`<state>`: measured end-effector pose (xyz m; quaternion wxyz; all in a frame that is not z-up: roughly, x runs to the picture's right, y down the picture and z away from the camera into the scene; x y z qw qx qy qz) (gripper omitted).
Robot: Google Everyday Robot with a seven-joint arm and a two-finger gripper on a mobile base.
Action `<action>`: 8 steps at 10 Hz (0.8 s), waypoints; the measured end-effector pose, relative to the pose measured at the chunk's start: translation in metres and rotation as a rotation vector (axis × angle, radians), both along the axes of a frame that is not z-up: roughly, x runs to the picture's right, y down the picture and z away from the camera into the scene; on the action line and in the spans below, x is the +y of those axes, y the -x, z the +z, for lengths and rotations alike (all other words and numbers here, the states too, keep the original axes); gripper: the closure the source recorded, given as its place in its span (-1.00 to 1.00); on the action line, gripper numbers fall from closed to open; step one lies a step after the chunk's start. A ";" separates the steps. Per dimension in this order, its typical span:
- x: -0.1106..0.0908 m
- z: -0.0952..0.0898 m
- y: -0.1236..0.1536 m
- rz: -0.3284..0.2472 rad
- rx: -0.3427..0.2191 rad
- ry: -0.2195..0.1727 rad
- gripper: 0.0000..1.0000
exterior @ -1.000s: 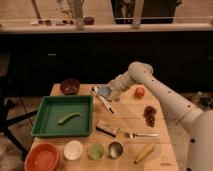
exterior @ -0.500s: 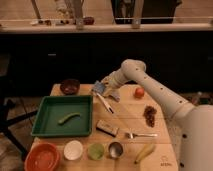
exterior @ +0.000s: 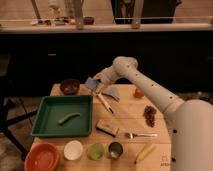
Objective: Place sponge in purple bowl
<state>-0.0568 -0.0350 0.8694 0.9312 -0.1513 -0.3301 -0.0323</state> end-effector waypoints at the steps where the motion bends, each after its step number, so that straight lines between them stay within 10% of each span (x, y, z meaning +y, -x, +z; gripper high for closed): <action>1: -0.003 0.003 0.015 -0.021 -0.017 -0.012 1.00; 8: -0.004 0.005 0.019 -0.027 -0.023 -0.013 1.00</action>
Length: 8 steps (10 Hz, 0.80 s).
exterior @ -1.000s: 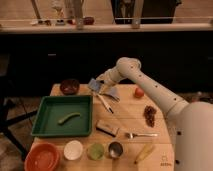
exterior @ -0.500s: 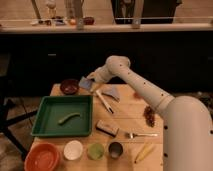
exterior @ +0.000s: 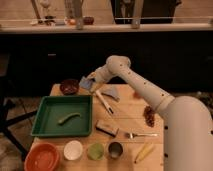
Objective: Place sponge in purple bowl
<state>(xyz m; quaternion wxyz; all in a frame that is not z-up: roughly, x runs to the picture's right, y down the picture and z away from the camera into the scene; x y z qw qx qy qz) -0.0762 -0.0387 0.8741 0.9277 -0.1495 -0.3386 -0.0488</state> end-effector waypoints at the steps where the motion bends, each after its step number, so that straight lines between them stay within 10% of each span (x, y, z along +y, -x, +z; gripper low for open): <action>1: 0.000 0.000 0.001 0.000 -0.002 -0.002 1.00; 8: -0.027 0.011 0.053 -0.028 -0.072 -0.103 1.00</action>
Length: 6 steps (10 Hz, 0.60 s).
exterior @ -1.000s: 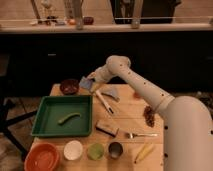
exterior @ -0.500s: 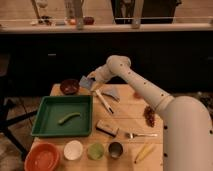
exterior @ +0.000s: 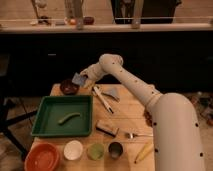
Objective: Place sponge in purple bowl
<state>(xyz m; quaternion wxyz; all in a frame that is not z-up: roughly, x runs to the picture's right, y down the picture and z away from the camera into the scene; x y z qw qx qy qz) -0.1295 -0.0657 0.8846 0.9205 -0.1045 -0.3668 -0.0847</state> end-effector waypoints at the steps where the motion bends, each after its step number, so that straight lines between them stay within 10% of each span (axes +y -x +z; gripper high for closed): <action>1: -0.002 -0.001 0.009 -0.008 -0.010 -0.011 1.00; 6: -0.001 0.008 0.045 -0.050 -0.048 -0.052 1.00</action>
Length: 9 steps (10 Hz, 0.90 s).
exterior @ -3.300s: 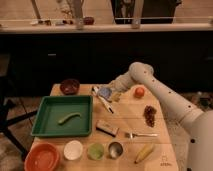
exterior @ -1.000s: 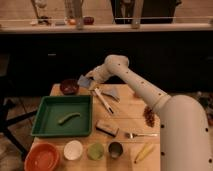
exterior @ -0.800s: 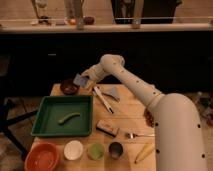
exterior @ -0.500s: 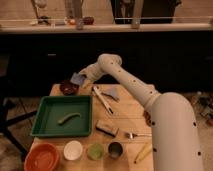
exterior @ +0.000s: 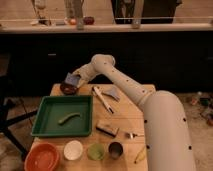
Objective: Place sponge in purple bowl
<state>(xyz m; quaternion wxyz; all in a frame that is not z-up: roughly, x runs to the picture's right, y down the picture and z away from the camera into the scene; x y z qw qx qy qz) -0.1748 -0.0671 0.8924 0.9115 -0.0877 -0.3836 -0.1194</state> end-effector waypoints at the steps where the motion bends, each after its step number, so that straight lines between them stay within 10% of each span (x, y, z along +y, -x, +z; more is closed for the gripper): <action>1: 0.000 0.002 0.003 -0.003 -0.004 -0.002 1.00; 9: -0.008 0.027 0.028 -0.019 -0.031 0.013 1.00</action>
